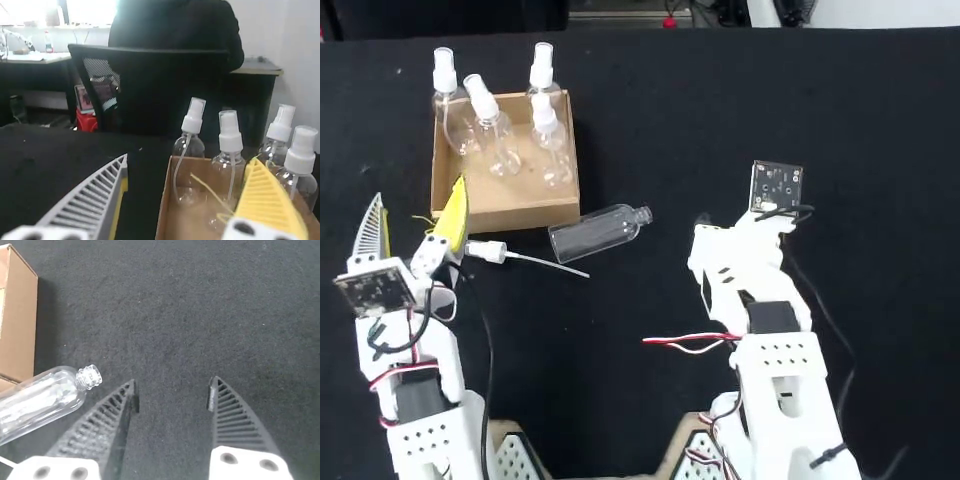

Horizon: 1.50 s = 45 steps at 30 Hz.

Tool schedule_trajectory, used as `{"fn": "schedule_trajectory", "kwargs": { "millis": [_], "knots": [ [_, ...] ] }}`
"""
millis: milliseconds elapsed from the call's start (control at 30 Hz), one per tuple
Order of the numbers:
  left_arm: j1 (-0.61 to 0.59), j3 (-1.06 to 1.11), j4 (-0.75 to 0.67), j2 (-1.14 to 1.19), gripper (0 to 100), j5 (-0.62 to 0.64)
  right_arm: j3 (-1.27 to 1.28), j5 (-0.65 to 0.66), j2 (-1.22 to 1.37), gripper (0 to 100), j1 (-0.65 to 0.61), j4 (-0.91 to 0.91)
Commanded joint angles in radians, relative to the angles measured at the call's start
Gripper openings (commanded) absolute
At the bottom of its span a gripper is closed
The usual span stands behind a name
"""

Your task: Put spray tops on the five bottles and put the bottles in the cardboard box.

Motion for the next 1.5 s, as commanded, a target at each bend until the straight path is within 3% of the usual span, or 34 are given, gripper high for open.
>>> {"fn": "schedule_trajectory", "kwargs": {
  "millis": [0,433,533,733,967,1133,1467],
  "knots": [
    [-0.073,0.004,0.083,-0.017,35,0.002,-0.005,-0.003,-0.035,22.3,0.015,-0.034],
    [-0.110,-0.130,0.356,-0.017,35,0.000,-0.005,-0.003,-0.035,22.3,0.015,-0.034],
    [-0.119,-0.111,0.344,-0.017,35,0.000,-0.005,-0.003,-0.035,22.3,0.015,-0.035],
    [-0.252,-0.067,0.339,-0.017,35,0.008,-0.005,-0.003,-0.035,22.3,0.015,-0.035],
    [-0.254,0.008,0.206,-0.017,35,0.006,-0.005,-0.003,-0.035,22.3,0.015,-0.035],
    [-0.265,0.010,0.212,-0.017,35,0.000,-0.005,-0.003,-0.035,22.3,0.015,-0.035],
    [-0.406,0.010,0.201,-0.017,35,0.000,-0.005,-0.003,-0.035,22.3,0.015,-0.035]
  ]
}}
